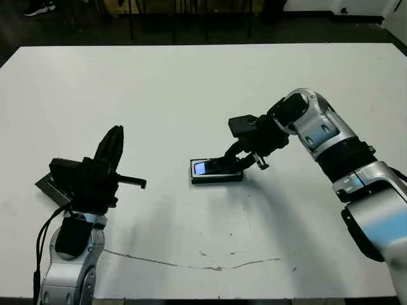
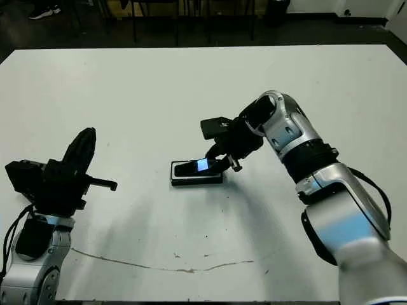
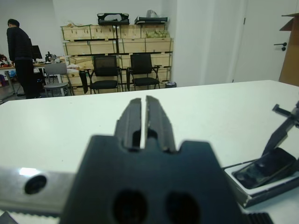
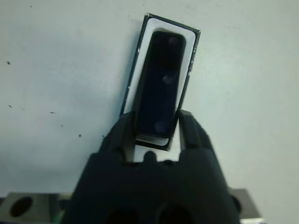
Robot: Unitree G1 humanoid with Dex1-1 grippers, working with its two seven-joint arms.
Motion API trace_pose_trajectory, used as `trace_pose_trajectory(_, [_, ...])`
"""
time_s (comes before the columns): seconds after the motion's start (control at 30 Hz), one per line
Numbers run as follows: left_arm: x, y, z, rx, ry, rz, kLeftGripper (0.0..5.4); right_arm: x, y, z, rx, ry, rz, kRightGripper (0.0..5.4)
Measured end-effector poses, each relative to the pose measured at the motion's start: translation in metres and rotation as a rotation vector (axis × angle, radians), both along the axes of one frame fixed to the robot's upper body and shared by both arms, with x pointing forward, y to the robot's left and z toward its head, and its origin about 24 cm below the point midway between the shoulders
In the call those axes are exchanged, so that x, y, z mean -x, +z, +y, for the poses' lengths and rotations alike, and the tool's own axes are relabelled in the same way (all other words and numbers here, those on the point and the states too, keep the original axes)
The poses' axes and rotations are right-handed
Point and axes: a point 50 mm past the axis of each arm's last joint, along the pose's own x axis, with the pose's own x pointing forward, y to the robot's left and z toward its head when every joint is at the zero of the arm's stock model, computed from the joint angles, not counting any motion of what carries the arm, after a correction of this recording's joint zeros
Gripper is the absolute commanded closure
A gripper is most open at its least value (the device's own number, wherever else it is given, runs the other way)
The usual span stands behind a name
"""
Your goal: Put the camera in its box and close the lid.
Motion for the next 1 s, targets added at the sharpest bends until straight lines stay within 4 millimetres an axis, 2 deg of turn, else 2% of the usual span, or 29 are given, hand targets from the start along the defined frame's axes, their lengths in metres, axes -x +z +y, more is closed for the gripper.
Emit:
trace_pose_trajectory(0.4, [0.0, 0.0, 0.0, 0.001, -0.001, -0.002, 5.4, 0.004, 0.031, -0.02, -0.092, -0.063, -0.14, 1.23])
trace_pose_trajectory(0.63, [0.0, 0.0, 0.0, 0.004, -0.002, -0.002, 5.4, 0.002, 0.049, -0.032, -0.205, -0.146, -0.158, 0.01])
trace_pose_trajectory(0.77, [0.0, 0.0, 0.0, 0.006, -0.003, -0.002, 5.4, 0.003, 0.061, -0.039, -0.346, -0.322, -0.21, 0.01])
trace_pose_trajectory(0.83, [0.0, 0.0, 0.0, 0.005, -0.002, -0.004, 5.4, 0.007, 0.061, -0.043, -0.46, -0.434, -0.294, 0.01])
trace_pose_trajectory(1.0, [0.0, 0.0, 0.0, 0.007, -0.005, -0.004, 5.4, 0.026, 0.04, -0.044, -0.633, -0.634, -0.424, 0.66])
